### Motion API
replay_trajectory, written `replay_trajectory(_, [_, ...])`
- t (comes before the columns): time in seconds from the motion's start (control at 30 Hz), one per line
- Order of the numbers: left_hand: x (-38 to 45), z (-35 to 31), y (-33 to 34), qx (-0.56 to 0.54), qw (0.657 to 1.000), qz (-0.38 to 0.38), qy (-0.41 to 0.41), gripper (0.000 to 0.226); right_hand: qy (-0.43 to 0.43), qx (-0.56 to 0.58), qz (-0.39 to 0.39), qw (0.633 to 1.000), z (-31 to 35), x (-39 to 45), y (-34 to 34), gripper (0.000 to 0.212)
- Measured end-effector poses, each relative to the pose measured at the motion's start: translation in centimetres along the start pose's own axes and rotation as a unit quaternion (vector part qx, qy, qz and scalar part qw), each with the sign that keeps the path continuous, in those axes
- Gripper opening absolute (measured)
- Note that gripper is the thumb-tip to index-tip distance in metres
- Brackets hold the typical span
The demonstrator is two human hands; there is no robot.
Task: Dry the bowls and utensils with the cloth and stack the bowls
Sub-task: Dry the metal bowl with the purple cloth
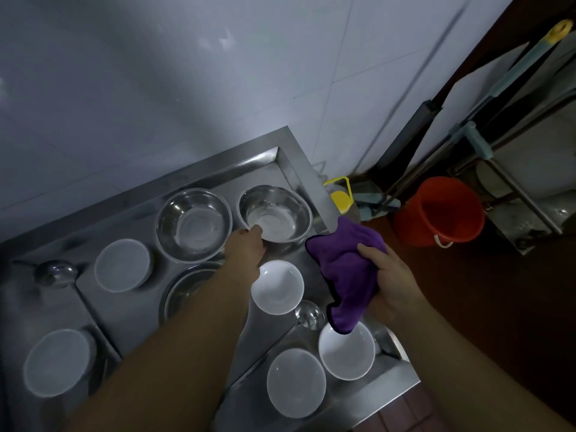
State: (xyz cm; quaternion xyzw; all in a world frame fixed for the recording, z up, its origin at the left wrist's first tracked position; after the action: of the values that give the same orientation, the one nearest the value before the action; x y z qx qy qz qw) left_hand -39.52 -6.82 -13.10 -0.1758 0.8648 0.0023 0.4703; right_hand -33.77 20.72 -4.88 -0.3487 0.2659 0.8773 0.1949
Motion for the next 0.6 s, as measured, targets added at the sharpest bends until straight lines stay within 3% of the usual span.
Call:
replay_trajectory(0.1, [-1.9,0.2,-1.0,-0.044,0.999,-0.007,0.022,0.014,-0.030,-0.012,0.025,0.999,1.6,-1.4,0.6,0.033])
replay_trajectory(0.23, [-6.2,0.7,-2.7,-0.067,0.996,0.014,0.065,0.037,-0.086,-0.039,0.092,0.991,3.9,-4.6,2.5,0.033])
replay_trajectory(0.33, [-10.9,1.3,-3.8,-0.100,0.989,0.071,0.080,0.027,-0.135,-0.104,0.146,0.974,5.2,-7.7,4.4,0.036])
replay_trajectory(0.47, [-18.2,2.8,-4.7,-0.142,0.978,0.114,0.097,0.016,-0.214,-0.249,0.218,0.919,6.3,-12.8,6.9,0.035])
replay_trajectory(0.6, [-25.7,4.3,-5.0,-0.162,0.963,0.162,0.140,0.049,-0.222,-0.365,0.292,0.856,5.3,-18.2,8.8,0.043])
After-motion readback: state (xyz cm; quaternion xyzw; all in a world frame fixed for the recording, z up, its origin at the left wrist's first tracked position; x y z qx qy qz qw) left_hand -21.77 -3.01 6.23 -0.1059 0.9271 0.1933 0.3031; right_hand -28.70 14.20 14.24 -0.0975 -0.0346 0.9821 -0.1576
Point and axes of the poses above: each hand's wrist, its own x-axis towards the middle knuckle, its own y-axis out of the palm, z = x × y, the point moved 6 cm from there along x, towards the middle knuckle, and after that the axes turned 6 degrees about x, right-handed, at the moved point
